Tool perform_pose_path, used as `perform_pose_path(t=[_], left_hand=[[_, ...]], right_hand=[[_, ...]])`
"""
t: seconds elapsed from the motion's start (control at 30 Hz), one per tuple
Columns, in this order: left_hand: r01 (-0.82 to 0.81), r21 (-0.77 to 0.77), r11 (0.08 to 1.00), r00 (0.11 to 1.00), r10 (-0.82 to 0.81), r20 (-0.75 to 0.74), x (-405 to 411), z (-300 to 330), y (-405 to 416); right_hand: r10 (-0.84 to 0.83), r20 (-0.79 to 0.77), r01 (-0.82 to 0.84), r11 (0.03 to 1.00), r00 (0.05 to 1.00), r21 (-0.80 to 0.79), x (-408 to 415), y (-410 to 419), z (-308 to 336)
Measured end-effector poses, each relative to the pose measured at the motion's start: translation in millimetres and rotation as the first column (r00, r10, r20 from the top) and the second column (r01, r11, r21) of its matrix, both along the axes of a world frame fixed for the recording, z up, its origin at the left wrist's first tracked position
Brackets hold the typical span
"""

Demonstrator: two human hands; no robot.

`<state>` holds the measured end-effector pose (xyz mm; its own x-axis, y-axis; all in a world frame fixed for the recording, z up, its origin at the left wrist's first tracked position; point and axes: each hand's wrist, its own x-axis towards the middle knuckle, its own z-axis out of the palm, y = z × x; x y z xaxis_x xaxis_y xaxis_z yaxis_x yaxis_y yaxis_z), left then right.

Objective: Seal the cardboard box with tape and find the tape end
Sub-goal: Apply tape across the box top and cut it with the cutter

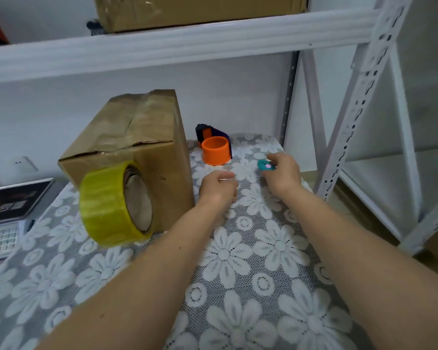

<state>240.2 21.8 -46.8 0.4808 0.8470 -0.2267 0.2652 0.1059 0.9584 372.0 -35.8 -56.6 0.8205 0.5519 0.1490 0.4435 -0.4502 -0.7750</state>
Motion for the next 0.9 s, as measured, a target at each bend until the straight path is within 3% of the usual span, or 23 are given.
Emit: perform_pose_path(t=[0.07,0.17,0.4,0.57,0.73,0.9], left_hand=[[0.049,-0.086,0.995,0.999,-0.048,0.014,-7.7,6.7,-11.7],[0.084,-0.223,0.971,0.990,-0.056,0.131,-26.1,20.8,-35.6],[0.033,-0.290,0.956,0.965,0.045,0.259,-82.8,26.1,-73.9],[0.064,-0.257,0.964,0.958,0.013,0.286,-124.4,20.5,-87.4],[0.098,-0.221,0.970,0.958,-0.032,0.286,-168.4,16.5,-88.0],[0.102,-0.182,0.978,0.946,-0.039,0.322,-194.6,22.2,-89.5]], right_hand=[[0.019,-0.112,-0.005,0.993,0.994,0.122,-22.2,-13.1,8.0],[0.082,-0.161,-0.038,0.966,0.984,0.258,-61.4,-33.4,14.5],[0.103,-0.103,-0.066,0.948,0.989,0.311,-135.4,-78.8,23.8],[0.187,-0.107,-0.144,0.935,0.976,0.323,-175.7,-103.6,34.8],[0.341,-0.383,-0.204,0.912,0.859,0.355,-199.8,-114.2,45.2],[0.431,-0.474,-0.200,0.865,0.768,0.461,-224.3,-110.9,40.5]])
